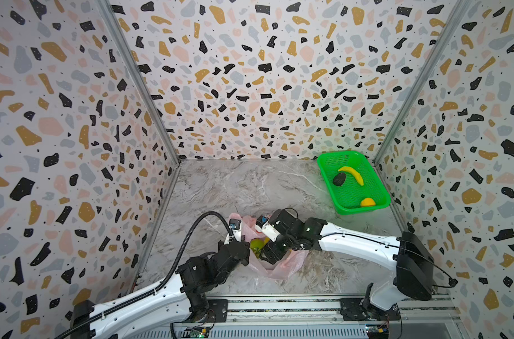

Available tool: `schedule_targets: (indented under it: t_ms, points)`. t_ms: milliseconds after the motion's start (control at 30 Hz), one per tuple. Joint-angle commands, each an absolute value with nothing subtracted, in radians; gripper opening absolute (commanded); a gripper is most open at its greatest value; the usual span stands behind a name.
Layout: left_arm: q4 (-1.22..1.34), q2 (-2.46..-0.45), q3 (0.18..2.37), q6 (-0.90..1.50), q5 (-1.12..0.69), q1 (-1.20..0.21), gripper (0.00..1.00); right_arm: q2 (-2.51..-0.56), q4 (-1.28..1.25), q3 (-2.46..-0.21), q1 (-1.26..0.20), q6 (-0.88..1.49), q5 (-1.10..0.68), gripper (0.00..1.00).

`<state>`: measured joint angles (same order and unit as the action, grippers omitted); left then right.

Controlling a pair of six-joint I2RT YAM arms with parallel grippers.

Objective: Untie the knot of the plastic bag and take out the fruit
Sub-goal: Pick up the fruit from the plastic bag.

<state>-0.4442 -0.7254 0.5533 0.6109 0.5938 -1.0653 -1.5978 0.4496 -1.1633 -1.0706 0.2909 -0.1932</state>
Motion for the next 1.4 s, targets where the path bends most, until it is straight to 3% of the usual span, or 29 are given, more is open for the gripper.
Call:
schedule_targets:
  t_ms: [0,400,1000,1200,1367]
  points:
    - [-0.478,-0.766,0.584,0.648,0.644,-1.103,0.00,-1.623,0.401,-1.147,-1.070,0.317,-0.088,0.82]
    - [-0.608,-0.873,0.645,0.736,0.744,-1.124,0.00,-1.700,0.224,-1.130,-1.072,0.298,-0.161,0.94]
    - [-0.576,-0.756,0.597,0.752,0.758,-1.124,0.00,-1.807,-0.045,-1.070,-1.081,0.310,-0.188,0.90]
    - [-0.563,-0.774,0.595,0.746,0.746,-1.124,0.00,-1.835,-0.069,-1.078,-1.097,0.316,-0.151,0.80]
    - [-0.562,-0.767,0.592,0.744,0.747,-1.124,0.00,-1.788,-0.065,-1.051,-1.098,0.322,-0.124,0.63]
